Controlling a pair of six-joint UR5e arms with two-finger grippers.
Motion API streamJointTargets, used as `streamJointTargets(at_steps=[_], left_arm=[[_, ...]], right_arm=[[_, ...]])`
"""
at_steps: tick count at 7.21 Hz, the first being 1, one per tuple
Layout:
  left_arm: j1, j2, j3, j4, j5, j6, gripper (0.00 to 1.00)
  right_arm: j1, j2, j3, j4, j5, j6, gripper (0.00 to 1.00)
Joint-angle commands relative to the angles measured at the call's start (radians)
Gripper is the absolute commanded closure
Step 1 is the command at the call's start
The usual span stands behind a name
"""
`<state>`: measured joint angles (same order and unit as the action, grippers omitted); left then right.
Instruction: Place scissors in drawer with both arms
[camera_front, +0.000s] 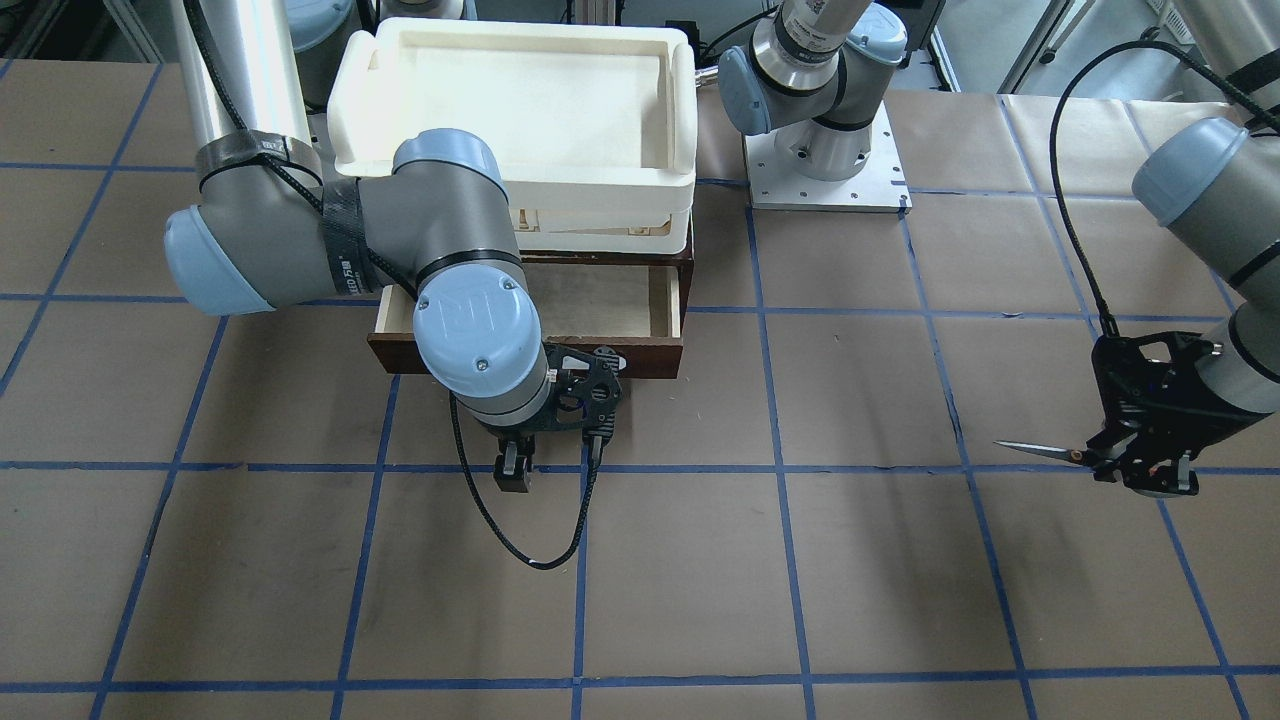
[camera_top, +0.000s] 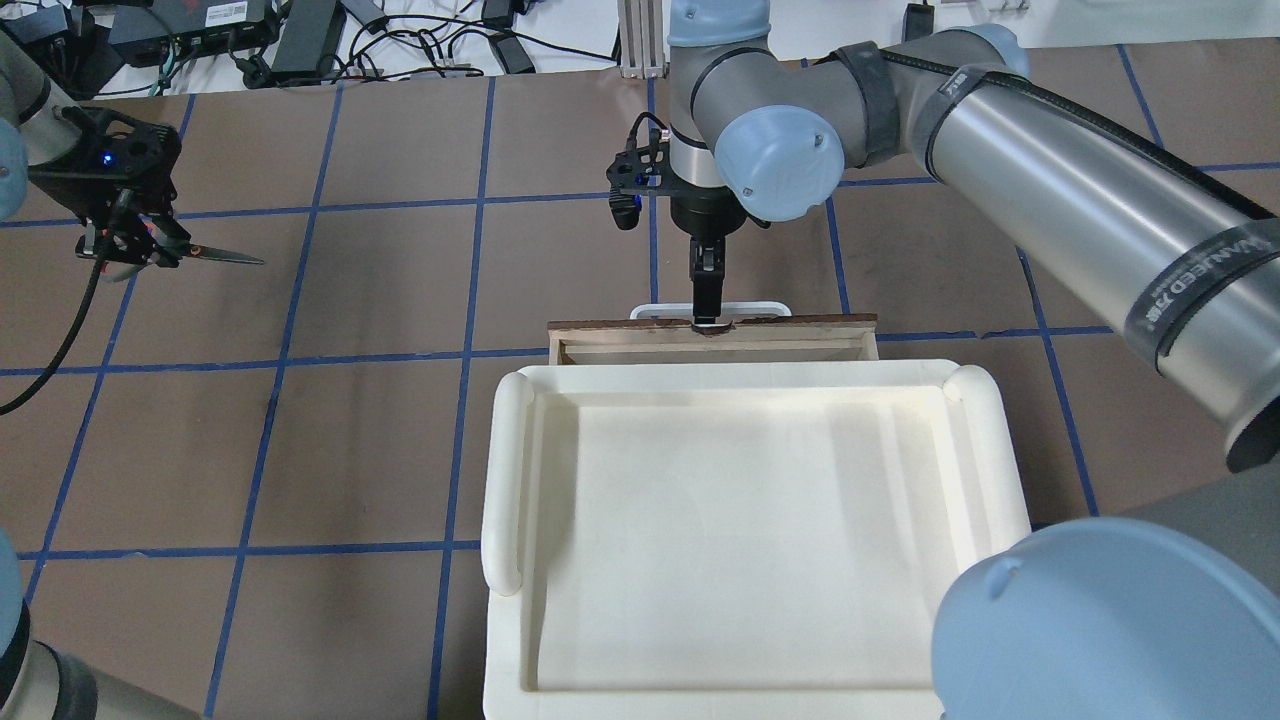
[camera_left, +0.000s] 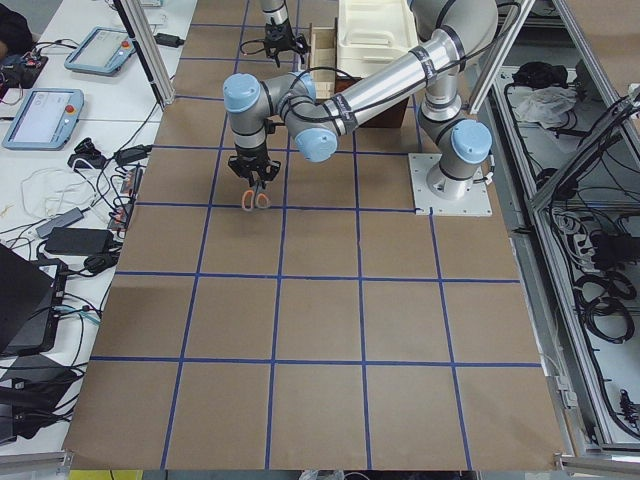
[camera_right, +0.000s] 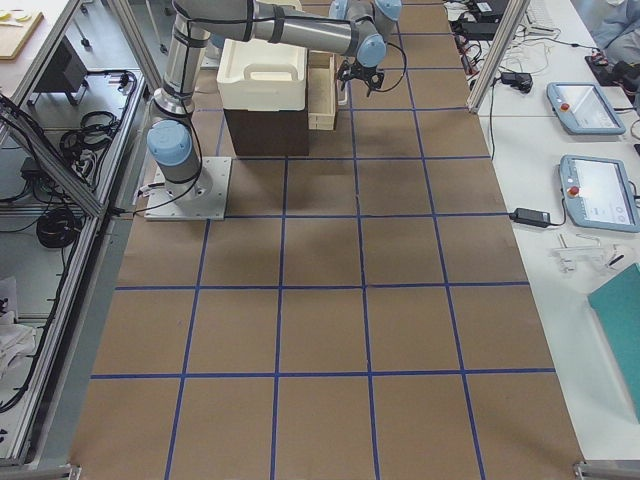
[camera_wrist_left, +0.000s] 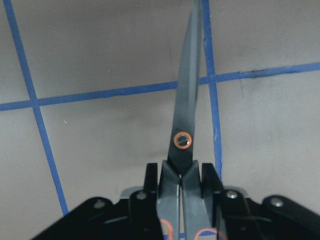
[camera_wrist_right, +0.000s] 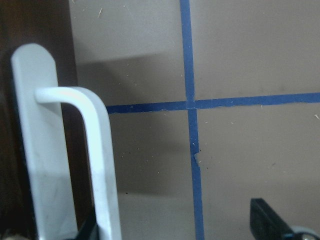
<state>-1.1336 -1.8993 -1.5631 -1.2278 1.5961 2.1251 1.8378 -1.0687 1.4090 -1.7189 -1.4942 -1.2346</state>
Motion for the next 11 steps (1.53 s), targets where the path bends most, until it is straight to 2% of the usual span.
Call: streamJointTargets(at_steps=[1, 11], left_arm=[[0.000, 0.000, 0.000, -0.001, 0.005, -0.001, 1.00], [0.002, -0.004, 0.000, -0.001, 0.004, -0.001, 1.00]], right_arm=[[-0.012, 0.024, -0.039, -0.007, 0.000, -0.011, 0.00], [-0.038, 0.090, -0.119, -0.056, 0.020, -0.014, 0.00]])
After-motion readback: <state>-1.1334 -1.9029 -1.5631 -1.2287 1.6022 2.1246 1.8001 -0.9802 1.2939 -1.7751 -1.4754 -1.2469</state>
